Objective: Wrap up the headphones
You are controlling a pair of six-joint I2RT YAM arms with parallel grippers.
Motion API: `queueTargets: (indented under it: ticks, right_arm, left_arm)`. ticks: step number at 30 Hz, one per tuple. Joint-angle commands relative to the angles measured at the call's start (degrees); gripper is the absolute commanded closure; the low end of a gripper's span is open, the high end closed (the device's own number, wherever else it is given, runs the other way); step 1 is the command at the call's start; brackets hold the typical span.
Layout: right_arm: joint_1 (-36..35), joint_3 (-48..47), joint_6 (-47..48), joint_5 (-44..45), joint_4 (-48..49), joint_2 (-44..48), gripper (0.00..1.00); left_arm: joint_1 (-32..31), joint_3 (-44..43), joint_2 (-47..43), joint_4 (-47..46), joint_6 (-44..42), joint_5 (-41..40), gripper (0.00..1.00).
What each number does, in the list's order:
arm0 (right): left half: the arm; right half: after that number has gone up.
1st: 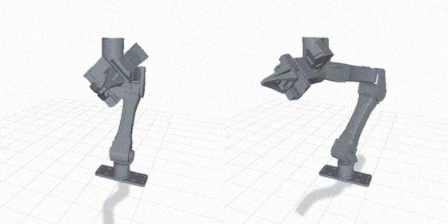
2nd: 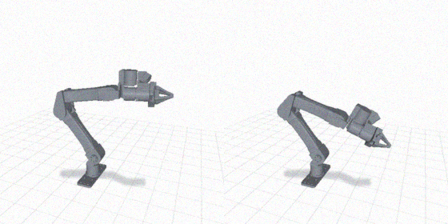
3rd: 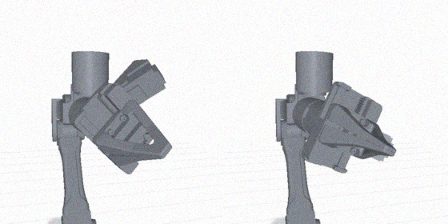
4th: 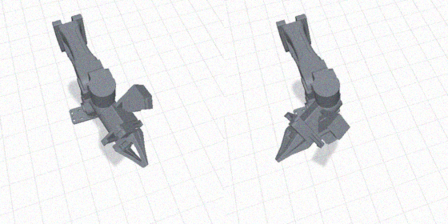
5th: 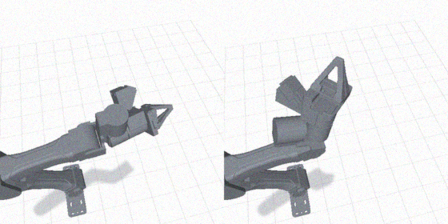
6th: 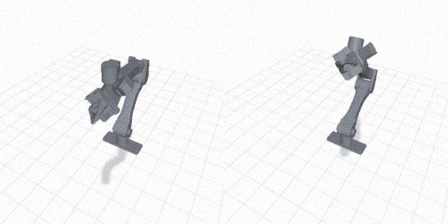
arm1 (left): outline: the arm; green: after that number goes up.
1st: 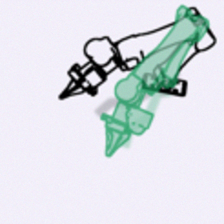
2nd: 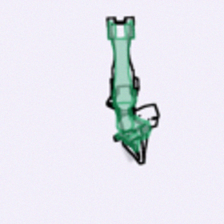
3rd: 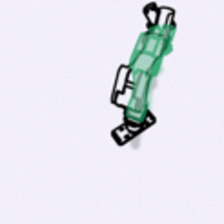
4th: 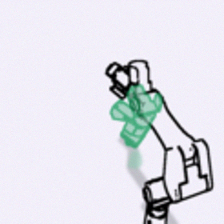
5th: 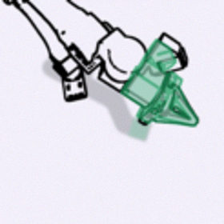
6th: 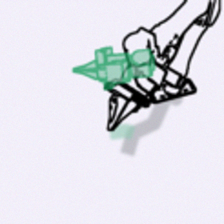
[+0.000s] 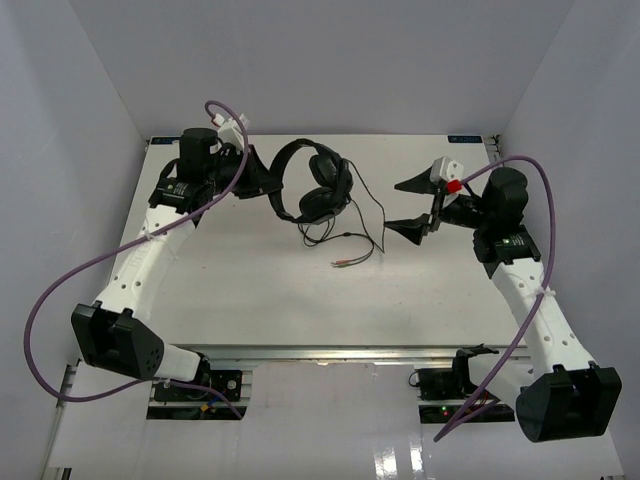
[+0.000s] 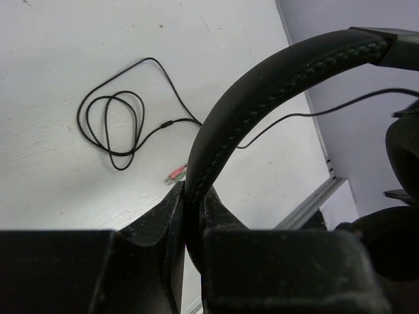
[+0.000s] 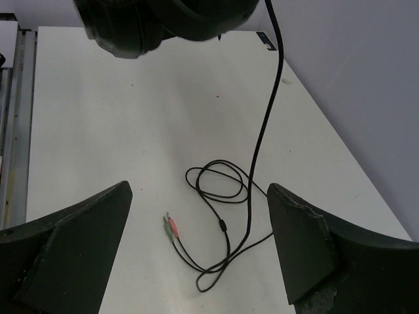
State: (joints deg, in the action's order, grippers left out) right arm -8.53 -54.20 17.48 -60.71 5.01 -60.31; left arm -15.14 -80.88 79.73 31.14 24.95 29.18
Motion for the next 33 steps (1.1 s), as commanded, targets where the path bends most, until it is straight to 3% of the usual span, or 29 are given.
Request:
queueTargets:
  ticks: [1,12,20,23,25,31,33]
  right_arm:
    - [-4.04,2.4,-9.37,10.37,10.97,-2.71,0.1]
    - [-12.84,-3.52,-9.81,18.5,18.11,-16.01,0.1]
    - [-16.53,-11.51,-26.97,12.49,36.53,-32.71,0.1]
    - [-17.17,-11.63,-29.72,13.24,40.46,-36.05,0.04]
    - [-17.22,-9.4,-32.81,13.19,43.59,-37.0,0.12]
    - [-17.97,4.95,-40.45,11.12,59.82,-33.87,0.59]
    - [-18.82,6.7,-39.11,10.41,58.58,-32.43,0.74]
  left_arm:
    - [0.02,-3.95,-4.13,-3.81,6.53,5.96,1.0]
    - [-0.07,-9.92,-3.35,-5.59,13.76,8.63,1.0]
    - [-0.07,-11.5,-2.56,-8.32,19.22,8.63,1.0]
    - [-0.07,-11.36,-3.05,-9.65,21.27,7.35,1.0]
    - [-0.07,-11.71,-3.28,-10.43,22.35,5.96,1.0]
    - [-0.07,-13.36,-4.14,-14.32,26.66,-1.49,1.0]
    - [-0.07,-13.37,-4.15,-15.4,28.1,-4.06,1.0]
